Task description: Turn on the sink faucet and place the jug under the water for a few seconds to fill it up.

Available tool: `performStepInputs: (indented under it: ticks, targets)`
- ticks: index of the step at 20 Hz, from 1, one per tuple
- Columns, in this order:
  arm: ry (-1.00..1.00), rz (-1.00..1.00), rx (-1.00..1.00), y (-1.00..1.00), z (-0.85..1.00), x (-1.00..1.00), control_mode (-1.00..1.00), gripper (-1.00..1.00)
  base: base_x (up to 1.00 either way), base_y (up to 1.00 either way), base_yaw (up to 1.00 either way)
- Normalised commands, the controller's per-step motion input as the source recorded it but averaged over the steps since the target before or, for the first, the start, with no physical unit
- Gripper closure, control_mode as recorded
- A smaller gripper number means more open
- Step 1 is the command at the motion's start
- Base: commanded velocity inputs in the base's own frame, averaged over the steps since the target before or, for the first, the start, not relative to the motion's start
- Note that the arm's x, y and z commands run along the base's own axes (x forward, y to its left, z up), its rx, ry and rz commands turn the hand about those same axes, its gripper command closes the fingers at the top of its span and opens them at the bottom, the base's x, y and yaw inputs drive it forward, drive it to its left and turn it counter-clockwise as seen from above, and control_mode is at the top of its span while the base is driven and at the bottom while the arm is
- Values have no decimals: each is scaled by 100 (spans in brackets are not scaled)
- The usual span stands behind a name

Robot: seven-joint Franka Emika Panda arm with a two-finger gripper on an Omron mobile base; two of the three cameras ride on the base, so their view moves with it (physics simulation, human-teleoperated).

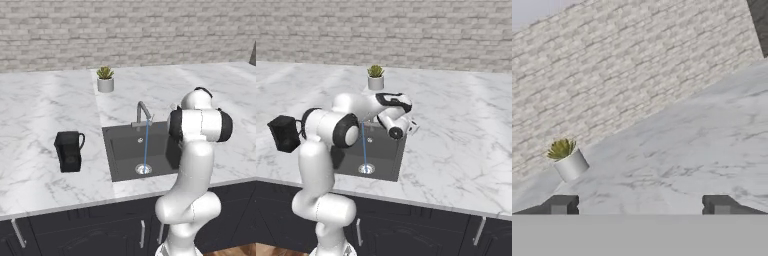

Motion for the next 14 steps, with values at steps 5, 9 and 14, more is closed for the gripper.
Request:
performStepInputs:
  ticks: [5,9,14]
  targets:
    - [-6,0,-17,0,100,-65,-100,-100,0,0,0]
    - [-5,10,-28,18,100,-40,-100,-100,0,0,0]
    - [-11,17,-33,27,100,-38,-100,-100,0,0,0]
